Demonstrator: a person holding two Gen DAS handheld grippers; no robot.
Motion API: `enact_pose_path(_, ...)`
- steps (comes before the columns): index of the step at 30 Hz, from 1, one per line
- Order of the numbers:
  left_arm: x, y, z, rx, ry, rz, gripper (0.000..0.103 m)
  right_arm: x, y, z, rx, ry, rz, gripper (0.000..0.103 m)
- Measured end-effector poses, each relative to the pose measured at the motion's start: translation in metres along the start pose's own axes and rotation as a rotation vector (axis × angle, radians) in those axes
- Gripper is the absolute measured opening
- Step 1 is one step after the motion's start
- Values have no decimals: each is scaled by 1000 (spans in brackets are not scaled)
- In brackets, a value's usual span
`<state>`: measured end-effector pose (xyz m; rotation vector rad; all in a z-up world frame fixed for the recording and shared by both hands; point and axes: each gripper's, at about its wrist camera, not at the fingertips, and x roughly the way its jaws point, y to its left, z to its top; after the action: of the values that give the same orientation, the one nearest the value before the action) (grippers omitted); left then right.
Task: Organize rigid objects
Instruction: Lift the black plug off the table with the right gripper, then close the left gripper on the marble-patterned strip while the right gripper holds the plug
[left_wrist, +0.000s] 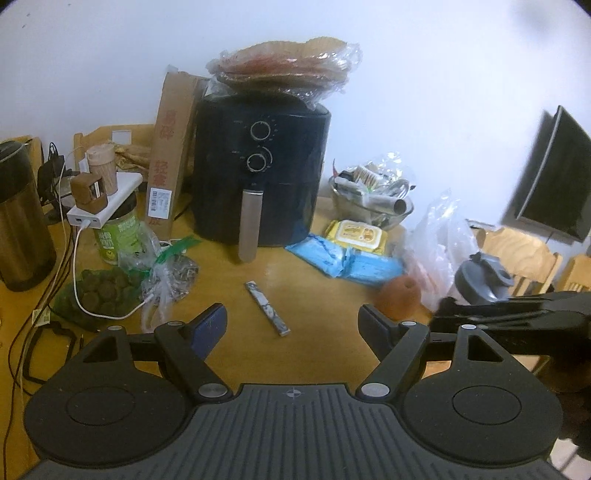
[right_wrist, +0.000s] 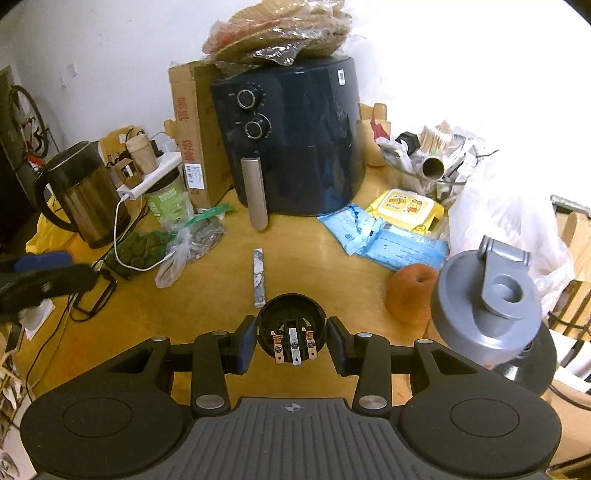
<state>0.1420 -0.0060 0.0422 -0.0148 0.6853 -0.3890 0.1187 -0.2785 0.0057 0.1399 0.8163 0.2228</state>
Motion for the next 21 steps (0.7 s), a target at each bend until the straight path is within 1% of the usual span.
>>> enact_pose_path(5,13,4,1,8,17,16,78,-8,2,-7,-6,-3,-1,44)
enact_pose_path(11,31,12,-2,5,41,30,78,-14,1,-19,20,9,14,44)
enact_pose_path(21,69,19,-11,15,110,63,78,-24,-5,-43,67,30,16,44)
